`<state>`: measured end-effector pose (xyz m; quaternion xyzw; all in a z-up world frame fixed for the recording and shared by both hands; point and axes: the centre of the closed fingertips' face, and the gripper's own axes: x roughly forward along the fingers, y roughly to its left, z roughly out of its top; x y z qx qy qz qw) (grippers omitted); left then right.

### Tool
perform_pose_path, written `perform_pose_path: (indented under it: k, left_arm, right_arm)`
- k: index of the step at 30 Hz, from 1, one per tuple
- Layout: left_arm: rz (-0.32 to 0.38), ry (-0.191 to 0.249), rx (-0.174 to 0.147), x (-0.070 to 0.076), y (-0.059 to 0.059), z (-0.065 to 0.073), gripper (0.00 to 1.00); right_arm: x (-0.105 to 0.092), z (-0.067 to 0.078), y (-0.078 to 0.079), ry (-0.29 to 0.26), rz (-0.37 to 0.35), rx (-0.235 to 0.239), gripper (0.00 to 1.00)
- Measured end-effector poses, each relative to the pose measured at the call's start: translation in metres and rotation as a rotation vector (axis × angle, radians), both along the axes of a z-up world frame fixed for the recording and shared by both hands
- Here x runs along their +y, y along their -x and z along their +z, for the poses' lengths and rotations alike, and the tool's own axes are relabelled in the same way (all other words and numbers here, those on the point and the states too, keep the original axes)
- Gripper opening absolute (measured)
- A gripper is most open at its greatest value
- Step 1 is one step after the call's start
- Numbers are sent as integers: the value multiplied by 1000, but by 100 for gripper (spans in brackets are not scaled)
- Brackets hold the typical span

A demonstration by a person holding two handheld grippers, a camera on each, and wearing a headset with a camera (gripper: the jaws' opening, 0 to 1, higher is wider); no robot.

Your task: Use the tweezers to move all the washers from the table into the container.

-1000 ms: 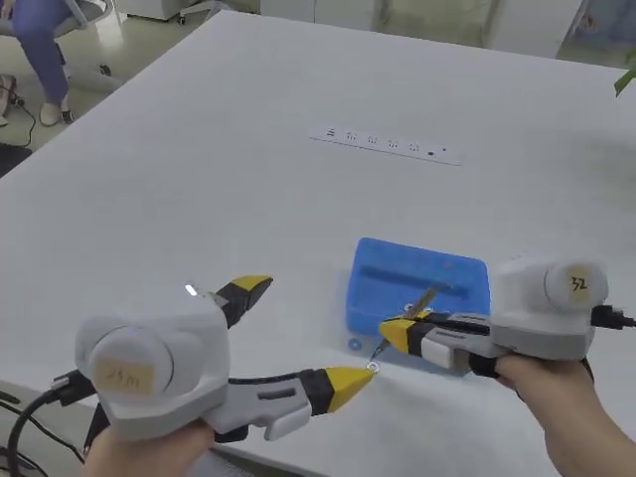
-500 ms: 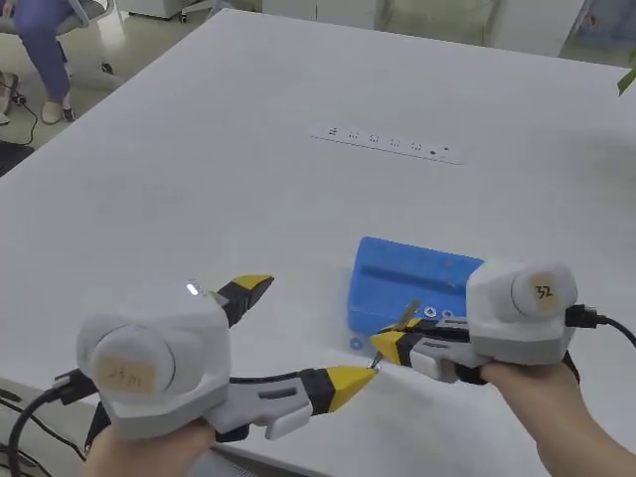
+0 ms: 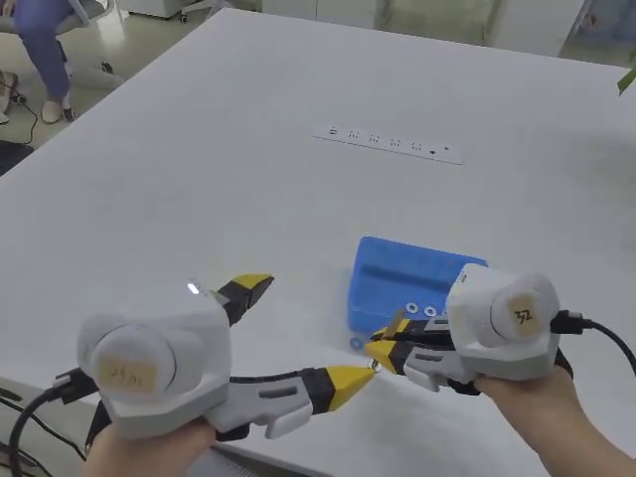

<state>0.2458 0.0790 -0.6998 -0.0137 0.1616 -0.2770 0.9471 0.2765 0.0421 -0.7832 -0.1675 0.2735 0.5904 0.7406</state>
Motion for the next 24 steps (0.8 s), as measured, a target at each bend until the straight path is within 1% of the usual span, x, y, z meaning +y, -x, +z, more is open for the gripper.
perform_pose_path:
  k: [2, 4, 7, 12, 16, 19, 20, 22, 24]
  left_arm:
    - [2, 0, 0, 0, 0, 0, 85]
    - [1, 1, -1, 0, 0, 0, 85]
    - [-1, -1, -2, -1, 0, 0, 85]
    - [-1, -2, -3, -1, 0, 0, 85]
    - [0, -2, -3, -1, 0, 0, 85]
    - [-1, 0, -3, -1, 0, 0, 85]
    - [0, -2, -3, -1, -1, 0, 85]
    - [0, 1, -4, -1, -1, 0, 85]
    - [0, -1, -4, -1, -1, 0, 85]
  right_arm:
    - [1, 6, -1, -34, -19, 25, 2]
    - [1, 13, -3, -54, -27, 33, 2]
    - [-1, 23, -7, -72, -29, 25, 2]
    - [-1, 36, -12, -97, -28, 9, 2]
    - [0, 50, -16, -136, -38, 9, 2]
    - [4, 65, -20, -222, -68, 51, 2]
    - [5, 73, -24, -276, -91, 78, 2]
    - [5, 85, -33, -352, -139, 115, 2]
    - [2, 90, -42, -385, -174, 131, 2]
